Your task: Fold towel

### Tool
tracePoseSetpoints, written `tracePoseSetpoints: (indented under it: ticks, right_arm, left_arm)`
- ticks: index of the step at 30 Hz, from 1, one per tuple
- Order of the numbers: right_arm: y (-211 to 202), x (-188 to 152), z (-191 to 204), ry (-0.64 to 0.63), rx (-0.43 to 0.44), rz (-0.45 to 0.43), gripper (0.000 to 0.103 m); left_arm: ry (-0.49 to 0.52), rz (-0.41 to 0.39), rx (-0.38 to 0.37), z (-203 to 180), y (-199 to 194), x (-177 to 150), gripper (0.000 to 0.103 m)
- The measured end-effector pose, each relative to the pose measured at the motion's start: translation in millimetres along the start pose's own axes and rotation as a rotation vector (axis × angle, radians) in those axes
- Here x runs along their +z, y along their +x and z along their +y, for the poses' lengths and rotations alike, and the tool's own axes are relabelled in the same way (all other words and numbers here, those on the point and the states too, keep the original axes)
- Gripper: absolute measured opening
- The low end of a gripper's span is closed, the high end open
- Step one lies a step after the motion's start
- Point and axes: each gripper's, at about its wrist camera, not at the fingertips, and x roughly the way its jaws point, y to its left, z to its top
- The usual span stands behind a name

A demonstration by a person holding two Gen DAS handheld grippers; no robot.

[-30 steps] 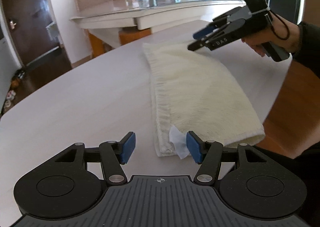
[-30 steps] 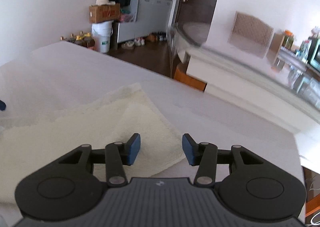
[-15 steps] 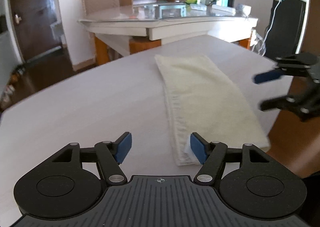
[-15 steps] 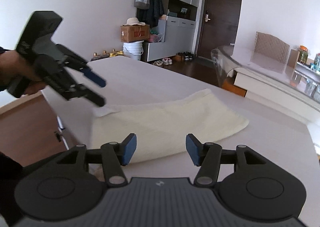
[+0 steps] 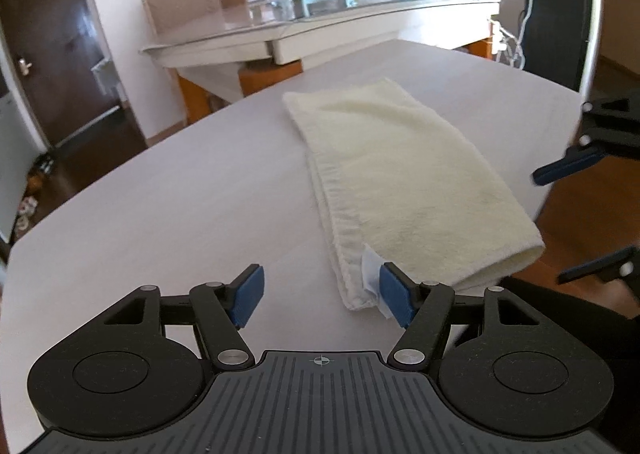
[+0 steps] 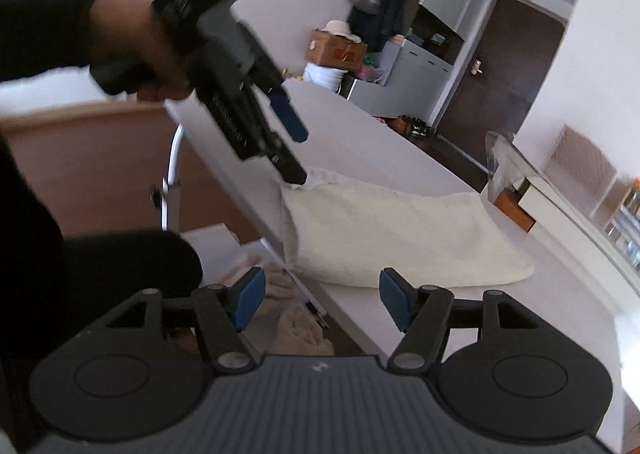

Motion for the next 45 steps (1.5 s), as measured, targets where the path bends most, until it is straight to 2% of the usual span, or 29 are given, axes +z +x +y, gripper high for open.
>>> tracePoseSetpoints:
  ticks: [7, 14, 17, 20, 22, 24, 27, 28, 30, 32, 35, 37, 40, 45]
  right_arm:
    - [9, 0, 11, -0.083, -0.073, 0.007, 0.066]
    - [9, -17, 17, -0.156, -0.154, 0.046, 0.066]
    - [11, -24, 19, -0.210, -0.219, 0.068, 0.063]
    - [14, -29, 19, -0.232, -0.254, 0.079, 0.055]
    - [13, -31, 19, -0.230, -0.262, 0.071, 0.054]
    - [12, -32, 20, -0.237, -0.265, 0.068, 0.043]
    - [9, -32, 19, -0.245, -0.260, 0.065, 0.033]
    - [8, -33, 18, -0.248, -0.261, 0.064, 0.030]
    - [6, -33, 14, -0.240, -0.257, 0.063, 0.014]
    - [3, -31, 8, -0.224, -0.246, 0.061, 0.011]
    - [-3, -26, -5, -0.184, -0.215, 0.056, 0.010]
    - [-6, -22, -16, -0.140, -0.184, 0.052, 0.010]
    - [-11, -17, -33, -0.084, -0.154, 0.049, 0.009]
    - [-20, -8, -55, -0.025, -0.107, 0.049, 0.009]
  left_arm:
    - [-0.029, 0.021, -0.024, 2, 1, 0, 0.069]
    - [-0.011, 0.012, -0.103, -22, 5, 5, 0.069]
    - [-0.006, 0.008, -0.131, -30, 7, 6, 0.069]
    - [-0.003, 0.004, -0.144, -35, 9, 7, 0.069]
    - [-0.002, -0.002, -0.144, -35, 8, 7, 0.069]
    - [0.002, -0.015, -0.145, -35, 4, 7, 0.069]
    - [0.014, -0.043, -0.146, -32, -6, 6, 0.071]
    - [0.033, -0.057, -0.145, -28, -11, 5, 0.072]
    - [0.099, -0.092, -0.156, -25, -21, 2, 0.078]
    - [0.189, -0.119, -0.173, -27, -29, 0, 0.082]
    - [0.289, -0.143, -0.212, -32, -35, -2, 0.084]
    - [0.414, -0.157, -0.238, -42, -34, -5, 0.084]
    - [0.542, -0.179, -0.228, -56, -27, -7, 0.080]
    - [0.647, -0.219, -0.245, -74, -12, -9, 0.067]
